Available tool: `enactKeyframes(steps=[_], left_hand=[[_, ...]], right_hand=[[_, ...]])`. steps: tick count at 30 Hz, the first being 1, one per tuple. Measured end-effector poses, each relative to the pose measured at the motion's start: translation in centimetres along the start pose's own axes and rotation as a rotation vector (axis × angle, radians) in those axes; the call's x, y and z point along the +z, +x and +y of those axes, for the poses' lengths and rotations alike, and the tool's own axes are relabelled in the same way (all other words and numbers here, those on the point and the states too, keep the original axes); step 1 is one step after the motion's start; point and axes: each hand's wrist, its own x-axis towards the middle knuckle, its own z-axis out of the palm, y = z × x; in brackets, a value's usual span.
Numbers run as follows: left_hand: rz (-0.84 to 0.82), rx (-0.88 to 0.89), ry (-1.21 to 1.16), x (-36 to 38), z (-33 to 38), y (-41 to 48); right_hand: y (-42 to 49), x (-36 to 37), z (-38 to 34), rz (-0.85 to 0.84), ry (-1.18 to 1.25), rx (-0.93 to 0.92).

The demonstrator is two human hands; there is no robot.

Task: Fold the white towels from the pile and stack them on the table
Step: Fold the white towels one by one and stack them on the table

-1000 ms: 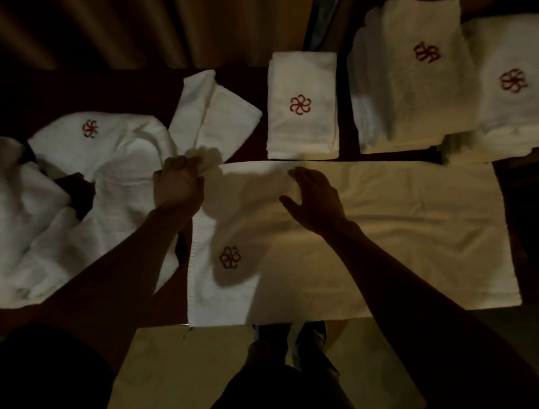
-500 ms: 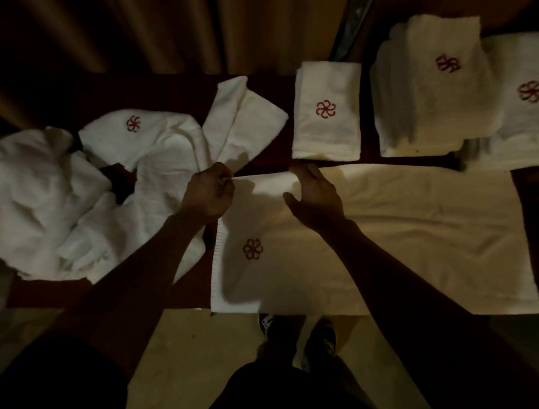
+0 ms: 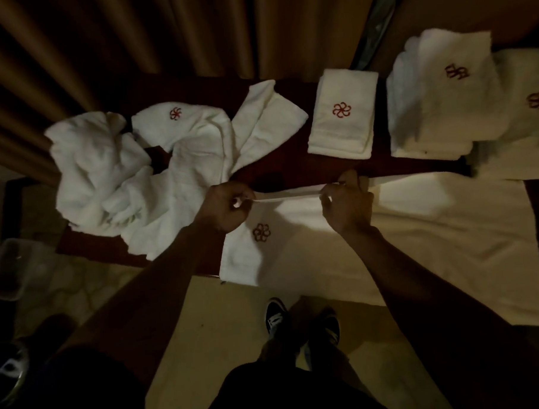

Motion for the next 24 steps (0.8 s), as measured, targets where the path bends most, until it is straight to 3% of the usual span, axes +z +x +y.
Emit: enactKeyframes(steps=[5, 10, 14, 18, 24], left_hand=[[0.008, -0.108, 0.128, 1.0, 0.0, -2.5], [-0.128, -0.244, 0.267, 3.9, -1.0, -5.2], [-0.18, -0.13, 0.316, 5.8, -3.0, -6.7], [-0.249, -0.143, 0.361, 6.7, -3.0, -7.0], [-0.219, 0.033, 0.44, 7.0, -3.0, -4.7]], right_hand=[[-1.9, 0.2, 1.5, 0.06, 0.097, -0.182], [-5.3, 2.2, 3.0, -0.18, -0.015, -0.191], [-7.7, 4.8, 4.8, -0.263, -0.057, -0.176], [-8.4, 6.2, 5.7, -0.188, 0.012, -0.23], [-5.5, 6.2, 5.6, -0.195, 0.074, -0.193]])
